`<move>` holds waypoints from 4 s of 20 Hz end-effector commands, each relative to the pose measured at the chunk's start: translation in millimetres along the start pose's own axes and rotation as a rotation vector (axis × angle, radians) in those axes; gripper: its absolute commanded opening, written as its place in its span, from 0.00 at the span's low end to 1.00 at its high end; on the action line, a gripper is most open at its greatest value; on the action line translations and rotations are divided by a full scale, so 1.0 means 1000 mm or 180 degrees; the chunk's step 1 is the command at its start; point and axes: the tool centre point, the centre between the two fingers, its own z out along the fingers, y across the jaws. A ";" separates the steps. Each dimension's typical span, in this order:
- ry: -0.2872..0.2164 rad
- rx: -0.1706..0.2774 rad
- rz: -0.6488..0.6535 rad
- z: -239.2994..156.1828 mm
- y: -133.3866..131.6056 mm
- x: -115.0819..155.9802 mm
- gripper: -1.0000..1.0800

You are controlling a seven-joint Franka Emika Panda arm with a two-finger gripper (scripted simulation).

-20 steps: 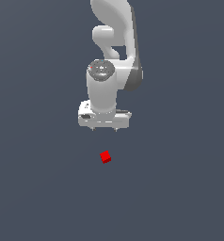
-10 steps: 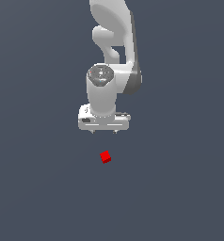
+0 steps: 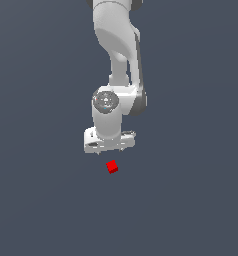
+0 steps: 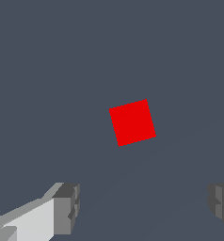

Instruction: Pick up the red cube and move it to a goal position.

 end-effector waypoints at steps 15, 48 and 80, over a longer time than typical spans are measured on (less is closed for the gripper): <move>0.0079 0.0020 -0.0805 0.075 0.001 0.043 0.96; 0.0078 0.0018 -0.0823 0.026 -0.020 0.023 0.00; 0.0078 0.0015 -0.0826 -0.257 -0.136 -0.091 0.00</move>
